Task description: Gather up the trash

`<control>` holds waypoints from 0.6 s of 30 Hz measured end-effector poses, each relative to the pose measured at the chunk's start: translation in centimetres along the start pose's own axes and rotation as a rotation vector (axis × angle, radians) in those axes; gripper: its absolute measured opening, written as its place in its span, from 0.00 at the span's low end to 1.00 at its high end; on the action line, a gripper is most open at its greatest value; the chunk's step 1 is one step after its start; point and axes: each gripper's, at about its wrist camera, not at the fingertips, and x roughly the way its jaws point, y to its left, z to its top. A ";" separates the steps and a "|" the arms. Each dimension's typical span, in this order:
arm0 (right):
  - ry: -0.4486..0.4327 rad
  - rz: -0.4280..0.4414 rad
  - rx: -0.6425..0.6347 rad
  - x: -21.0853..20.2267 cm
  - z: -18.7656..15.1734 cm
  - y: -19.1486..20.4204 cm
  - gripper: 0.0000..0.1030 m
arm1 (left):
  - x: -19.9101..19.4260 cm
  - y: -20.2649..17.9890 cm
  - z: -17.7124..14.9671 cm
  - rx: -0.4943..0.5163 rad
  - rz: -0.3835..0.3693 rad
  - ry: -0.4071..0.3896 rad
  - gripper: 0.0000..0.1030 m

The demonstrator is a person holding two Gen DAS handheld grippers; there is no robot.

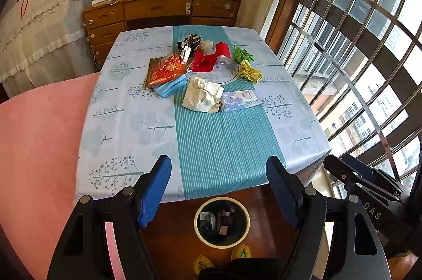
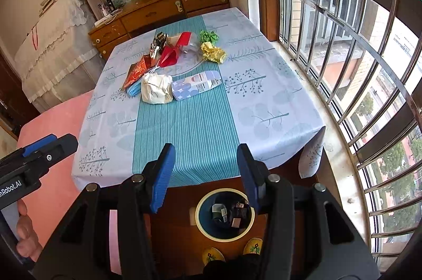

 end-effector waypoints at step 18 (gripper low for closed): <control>0.162 0.148 -0.400 18.1 10.3 2.9 0.44 | 14.7 2.8 7.9 -0.122 0.146 0.098 0.74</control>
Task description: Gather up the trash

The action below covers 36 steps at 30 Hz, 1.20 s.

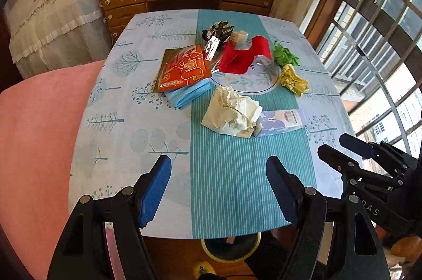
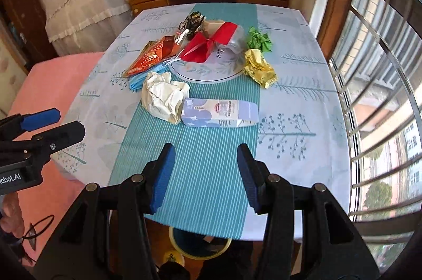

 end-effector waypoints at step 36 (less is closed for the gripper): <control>0.305 0.316 -0.276 18.2 7.9 -5.8 0.35 | 14.2 -5.2 7.0 -0.106 0.125 0.168 0.74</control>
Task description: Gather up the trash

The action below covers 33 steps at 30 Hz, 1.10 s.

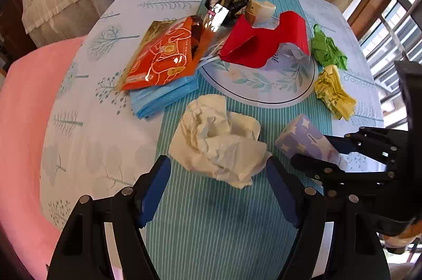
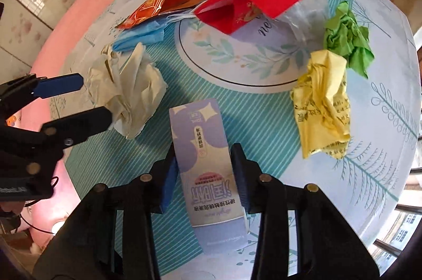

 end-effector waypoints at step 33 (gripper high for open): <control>-0.084 -0.037 0.177 -3.6 -3.5 0.0 0.33 | 3.8 -1.5 2.7 0.145 0.125 0.013 0.46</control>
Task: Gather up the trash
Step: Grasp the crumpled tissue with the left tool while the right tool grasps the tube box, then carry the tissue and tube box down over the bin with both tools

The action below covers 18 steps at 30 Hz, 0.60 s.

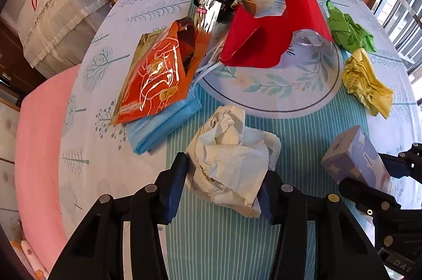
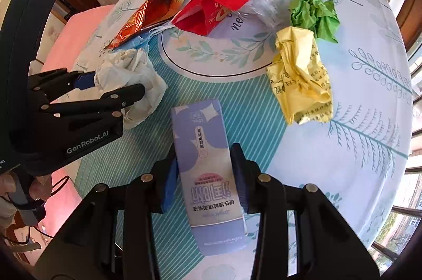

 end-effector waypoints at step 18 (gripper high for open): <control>-0.171 -0.062 0.121 -7.0 -9.1 10.3 0.33 | -11.6 6.4 -12.3 0.016 -0.207 -0.110 0.36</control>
